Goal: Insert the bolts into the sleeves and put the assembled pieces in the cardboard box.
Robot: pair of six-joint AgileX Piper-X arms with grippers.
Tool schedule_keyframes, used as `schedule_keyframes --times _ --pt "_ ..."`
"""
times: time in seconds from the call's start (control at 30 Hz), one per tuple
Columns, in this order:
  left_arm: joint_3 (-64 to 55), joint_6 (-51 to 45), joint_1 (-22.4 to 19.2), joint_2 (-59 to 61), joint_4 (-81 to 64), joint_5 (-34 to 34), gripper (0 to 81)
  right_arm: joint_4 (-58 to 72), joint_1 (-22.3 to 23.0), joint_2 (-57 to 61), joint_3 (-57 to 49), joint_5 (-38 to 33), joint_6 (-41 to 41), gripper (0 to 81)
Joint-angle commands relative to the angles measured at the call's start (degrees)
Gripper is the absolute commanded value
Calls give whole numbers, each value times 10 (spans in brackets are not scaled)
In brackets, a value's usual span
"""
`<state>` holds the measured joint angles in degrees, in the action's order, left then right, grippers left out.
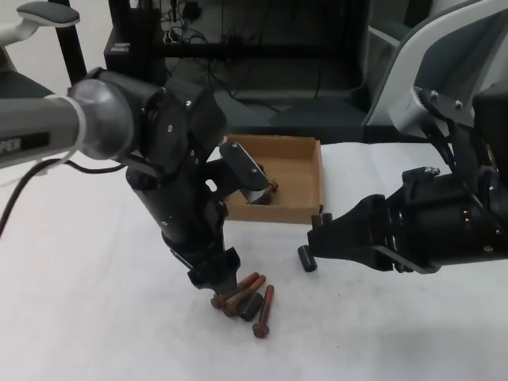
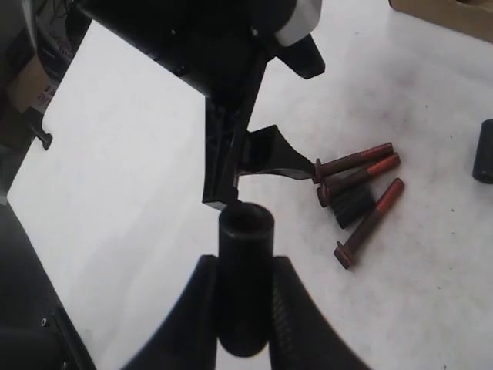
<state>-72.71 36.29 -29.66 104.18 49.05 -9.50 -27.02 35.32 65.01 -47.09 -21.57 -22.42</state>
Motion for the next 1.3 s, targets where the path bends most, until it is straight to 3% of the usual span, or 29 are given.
schedule_keyframes --times 0.0,0.9,1.07,1.27 --pt "-14 2 -3 10 -1 15 700 8 -3 -6 -1 -12 10 4" --pt "-38 -25 -25 59 -29 44 700 8 -3 -6 -1 -19 14 4" --pt "-38 -25 -24 59 -33 44 564 7 -3 -6 -1 -19 14 4" --pt "-38 -24 -24 59 -35 44 557 7 -3 -6 -1 -19 14 4"
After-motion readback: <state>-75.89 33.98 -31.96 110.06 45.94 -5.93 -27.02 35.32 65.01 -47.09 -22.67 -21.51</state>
